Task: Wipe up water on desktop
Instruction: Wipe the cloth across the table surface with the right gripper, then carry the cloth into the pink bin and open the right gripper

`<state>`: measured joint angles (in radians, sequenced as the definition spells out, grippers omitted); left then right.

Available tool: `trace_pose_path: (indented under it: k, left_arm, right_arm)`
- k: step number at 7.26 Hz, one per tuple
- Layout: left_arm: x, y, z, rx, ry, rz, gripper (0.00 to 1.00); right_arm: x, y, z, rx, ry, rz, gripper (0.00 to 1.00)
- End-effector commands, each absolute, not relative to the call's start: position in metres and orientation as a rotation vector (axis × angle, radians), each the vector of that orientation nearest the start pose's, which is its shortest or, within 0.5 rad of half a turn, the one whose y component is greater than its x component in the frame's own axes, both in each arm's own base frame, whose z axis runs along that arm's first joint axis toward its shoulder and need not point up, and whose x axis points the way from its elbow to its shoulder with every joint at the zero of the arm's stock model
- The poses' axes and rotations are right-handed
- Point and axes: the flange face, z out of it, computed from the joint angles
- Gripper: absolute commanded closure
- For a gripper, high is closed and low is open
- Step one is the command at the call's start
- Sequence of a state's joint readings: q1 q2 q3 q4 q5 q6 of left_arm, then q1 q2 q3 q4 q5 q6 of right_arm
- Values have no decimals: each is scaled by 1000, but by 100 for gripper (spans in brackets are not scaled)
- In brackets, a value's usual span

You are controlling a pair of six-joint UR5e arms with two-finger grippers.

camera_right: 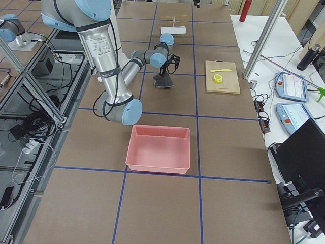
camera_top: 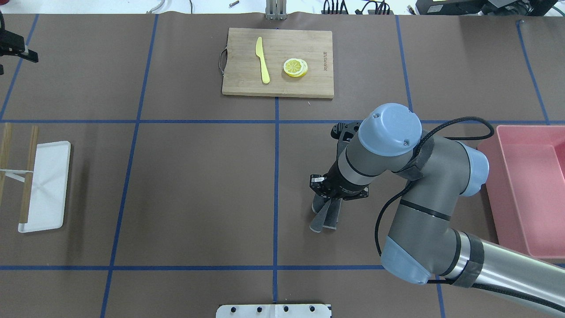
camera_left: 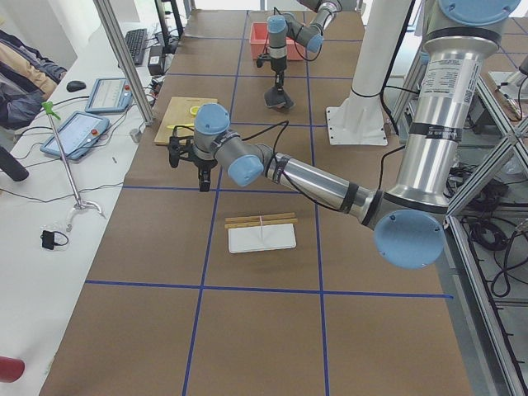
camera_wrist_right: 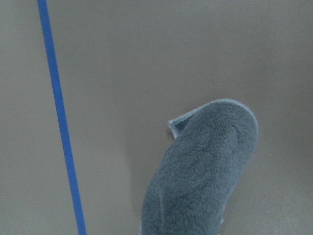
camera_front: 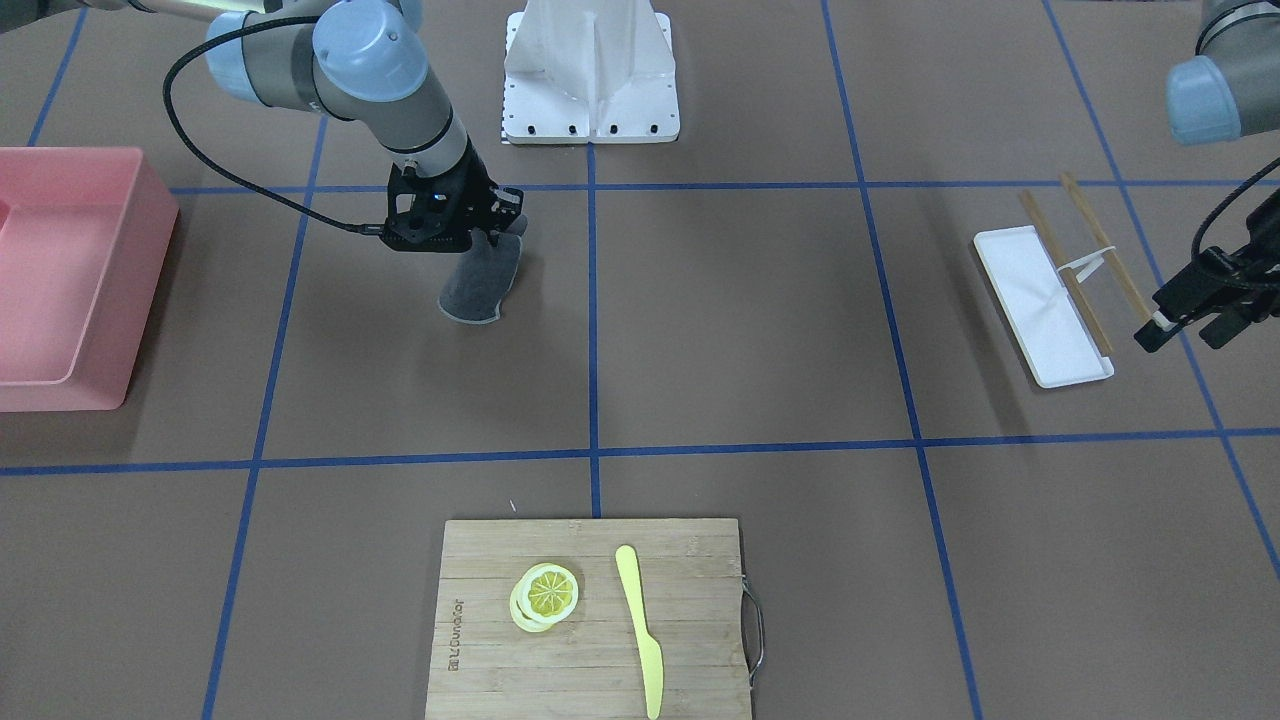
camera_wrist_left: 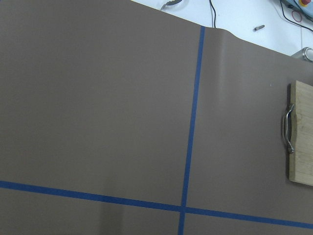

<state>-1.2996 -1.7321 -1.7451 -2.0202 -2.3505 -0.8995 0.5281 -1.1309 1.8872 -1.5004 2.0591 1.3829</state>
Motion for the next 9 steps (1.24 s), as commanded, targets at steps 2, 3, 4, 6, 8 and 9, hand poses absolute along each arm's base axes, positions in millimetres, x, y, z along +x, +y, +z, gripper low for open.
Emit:
trace_pose_path:
  k: [2,3,4,6,8,9]
  left_arm:
    - [78,-555,446,226,1005,-247,3]
    - [78,-555,446,224,1006,-247,3]
    - [78,-555,445,226,1007,-247,3]
    - [77,-555,445,228,1007,-247,3]
    - [75,-550,451,220,1003,-252,3]
    - [74,-550,452,222,1002,-254,3]
  right_arm:
    - [-325,-361,359,-92,-843,48,100]
    - [-270,-377,371,-98,-869,62,100]
    - [-216,-389,386,-103,-898,88,100]
    - [-130,-386,442,-35,-863,29,100]
    - [-77,-370,480,-11,-848,-9,100]
    - [-55,-360,499,0,-831,-23,100]
